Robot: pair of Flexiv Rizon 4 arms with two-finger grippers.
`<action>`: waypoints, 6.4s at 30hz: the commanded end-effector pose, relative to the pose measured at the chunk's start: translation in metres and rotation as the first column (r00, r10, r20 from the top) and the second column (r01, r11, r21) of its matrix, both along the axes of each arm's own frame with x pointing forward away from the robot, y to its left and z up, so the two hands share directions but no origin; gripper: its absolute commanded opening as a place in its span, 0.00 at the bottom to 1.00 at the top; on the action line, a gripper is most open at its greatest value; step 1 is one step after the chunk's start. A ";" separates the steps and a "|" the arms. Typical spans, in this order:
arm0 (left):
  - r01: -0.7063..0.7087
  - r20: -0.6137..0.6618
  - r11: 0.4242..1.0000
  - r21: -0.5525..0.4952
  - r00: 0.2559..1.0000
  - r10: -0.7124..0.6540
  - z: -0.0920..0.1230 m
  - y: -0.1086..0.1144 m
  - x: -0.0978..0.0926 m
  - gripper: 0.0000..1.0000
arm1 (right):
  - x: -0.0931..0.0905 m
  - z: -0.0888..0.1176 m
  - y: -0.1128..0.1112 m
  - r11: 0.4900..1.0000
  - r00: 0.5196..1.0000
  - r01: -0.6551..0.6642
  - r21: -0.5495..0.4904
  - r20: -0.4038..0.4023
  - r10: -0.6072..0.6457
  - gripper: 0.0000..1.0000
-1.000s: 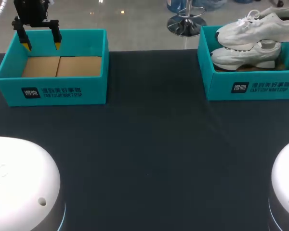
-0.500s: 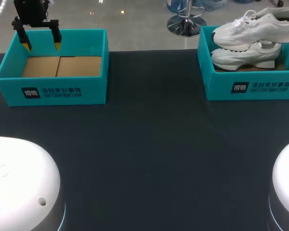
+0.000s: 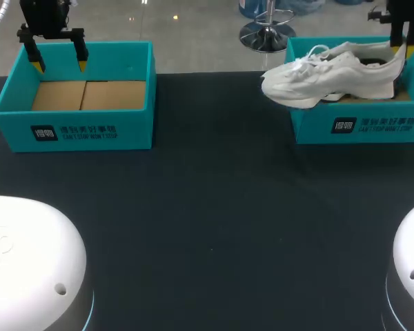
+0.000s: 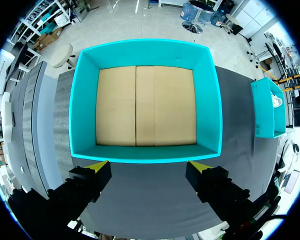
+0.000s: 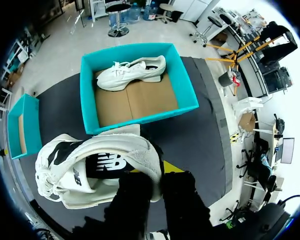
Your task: Take the shoe out of the shoebox, open the shoe tongue, remove and reinsert the insole, then place the shoe into the shoebox
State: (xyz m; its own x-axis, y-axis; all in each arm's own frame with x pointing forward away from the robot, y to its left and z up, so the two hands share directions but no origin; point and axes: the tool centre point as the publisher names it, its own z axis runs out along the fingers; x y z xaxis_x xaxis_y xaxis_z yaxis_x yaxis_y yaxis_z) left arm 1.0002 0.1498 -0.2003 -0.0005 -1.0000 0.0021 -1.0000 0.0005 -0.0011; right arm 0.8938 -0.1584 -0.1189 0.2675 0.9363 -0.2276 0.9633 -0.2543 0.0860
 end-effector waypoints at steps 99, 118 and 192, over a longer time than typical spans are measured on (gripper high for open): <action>0.000 -0.001 1.000 0.001 1.000 0.000 0.000 0.000 0.000 1.00 | -0.139 -0.204 0.213 0.996 0.997 -0.030 0.083 -0.062 0.035 1.00; 0.000 -0.001 1.000 0.001 1.000 0.000 0.000 0.000 0.000 1.00 | -0.153 -0.136 0.188 0.647 0.674 -0.717 0.258 0.021 0.738 1.00; 0.000 -0.001 1.000 0.001 1.000 0.000 0.000 0.000 0.000 1.00 | -0.182 -0.189 0.159 -0.373 -0.366 -0.924 -0.083 0.473 0.801 1.00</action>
State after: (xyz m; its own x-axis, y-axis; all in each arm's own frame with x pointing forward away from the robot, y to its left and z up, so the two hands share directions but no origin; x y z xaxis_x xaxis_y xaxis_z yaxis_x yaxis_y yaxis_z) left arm 1.0002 0.1498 -0.2003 -0.0005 -1.0000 0.0021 -1.0000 0.0005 -0.0010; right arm 0.7226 0.0167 -0.3005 -0.9962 -0.0061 -0.0874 -0.0346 0.9438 0.3287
